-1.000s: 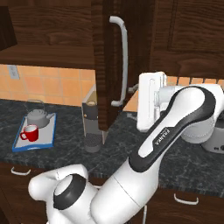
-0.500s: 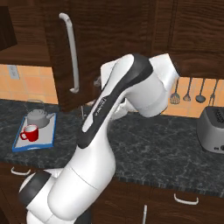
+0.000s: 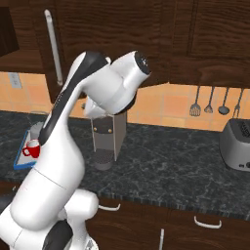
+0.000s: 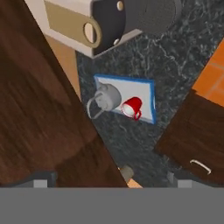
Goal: Pick the kettle from the counter and place it on the tray. Then pick the mug from the cabinet and place it on the tray. Then close the cabinet doors.
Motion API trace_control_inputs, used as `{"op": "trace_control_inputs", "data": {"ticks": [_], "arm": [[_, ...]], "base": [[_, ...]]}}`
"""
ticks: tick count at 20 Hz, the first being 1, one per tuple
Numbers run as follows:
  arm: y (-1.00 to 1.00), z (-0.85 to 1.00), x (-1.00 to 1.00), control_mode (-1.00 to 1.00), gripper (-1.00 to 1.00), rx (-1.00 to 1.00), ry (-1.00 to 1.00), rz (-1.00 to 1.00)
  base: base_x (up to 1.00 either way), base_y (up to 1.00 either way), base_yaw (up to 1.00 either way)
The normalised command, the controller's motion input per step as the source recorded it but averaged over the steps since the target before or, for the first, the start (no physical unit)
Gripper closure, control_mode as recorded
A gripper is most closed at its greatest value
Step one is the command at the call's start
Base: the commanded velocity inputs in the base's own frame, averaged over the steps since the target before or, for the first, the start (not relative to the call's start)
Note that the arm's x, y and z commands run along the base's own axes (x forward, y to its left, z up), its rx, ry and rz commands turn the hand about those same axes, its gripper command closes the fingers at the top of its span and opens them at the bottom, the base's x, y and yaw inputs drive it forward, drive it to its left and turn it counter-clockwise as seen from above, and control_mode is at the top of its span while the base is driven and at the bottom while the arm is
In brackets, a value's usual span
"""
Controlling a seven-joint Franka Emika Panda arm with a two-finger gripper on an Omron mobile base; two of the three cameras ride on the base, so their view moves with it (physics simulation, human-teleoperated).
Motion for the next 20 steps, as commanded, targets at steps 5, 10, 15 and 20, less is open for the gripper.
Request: {"op": "trace_control_inputs", "data": {"ticks": [5,10,15,20], "arm": [[0.6,0.0,1.0,-1.0,-1.0,-0.01,0.0,-0.19],[0.48,0.0,1.0,-1.0,-1.0,-0.01,0.0,-0.18],[0.33,0.0,1.0,-1.0,-1.0,-0.03,0.0,-0.21],[0.25,0.0,0.93,-1.0,-1.0,-0.05,0.0,-0.23]], "base": [[0.0,0.0,0.0],[0.0,0.0,0.0],[0.0,0.0,0.0],[0.0,0.0,0.0]]}}
